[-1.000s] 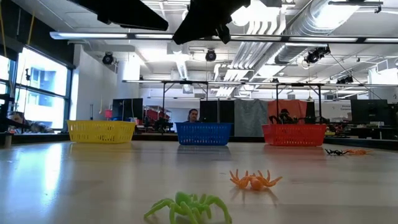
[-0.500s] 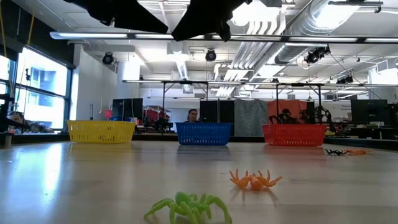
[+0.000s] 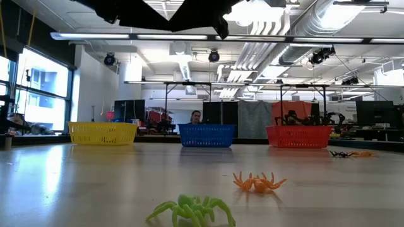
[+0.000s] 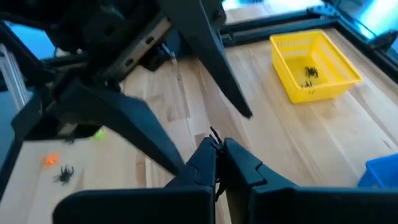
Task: Sort Halloween decoration
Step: Put the black spider toy into the yellow basket
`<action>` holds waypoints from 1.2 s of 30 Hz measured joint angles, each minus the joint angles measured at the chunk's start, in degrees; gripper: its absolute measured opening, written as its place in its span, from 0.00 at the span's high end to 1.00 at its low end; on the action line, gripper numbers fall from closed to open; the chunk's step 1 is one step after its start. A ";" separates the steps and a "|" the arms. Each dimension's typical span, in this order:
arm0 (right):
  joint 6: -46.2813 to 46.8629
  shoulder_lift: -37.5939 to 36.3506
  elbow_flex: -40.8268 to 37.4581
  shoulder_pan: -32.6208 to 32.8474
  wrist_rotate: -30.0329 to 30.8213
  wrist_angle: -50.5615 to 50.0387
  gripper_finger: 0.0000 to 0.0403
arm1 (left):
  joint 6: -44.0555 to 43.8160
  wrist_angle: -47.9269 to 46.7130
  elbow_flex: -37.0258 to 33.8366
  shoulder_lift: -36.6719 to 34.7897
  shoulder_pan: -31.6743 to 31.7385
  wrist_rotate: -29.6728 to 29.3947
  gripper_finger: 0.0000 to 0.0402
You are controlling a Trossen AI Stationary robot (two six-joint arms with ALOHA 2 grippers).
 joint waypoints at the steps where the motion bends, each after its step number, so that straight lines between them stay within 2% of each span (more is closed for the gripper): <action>1: -0.19 0.00 0.00 0.00 -0.14 0.65 1.00 | 0.02 0.54 0.00 0.00 0.06 0.39 0.45; 9: -1.53 0.00 0.04 0.00 -1.79 3.73 1.00 | -0.15 3.74 0.00 0.04 1.40 4.48 0.45; 26: -7.14 0.00 0.04 -0.07 -1.77 6.89 1.00 | -3.63 4.32 0.00 0.04 1.44 4.70 0.46; 30: -8.42 0.00 0.04 -0.06 -1.77 6.89 1.00 | -3.69 4.98 0.00 0.04 1.44 4.68 0.51; 36: -10.04 0.00 0.04 -0.04 -1.89 6.89 1.00 | -3.74 6.26 0.00 0.04 1.45 4.44 0.69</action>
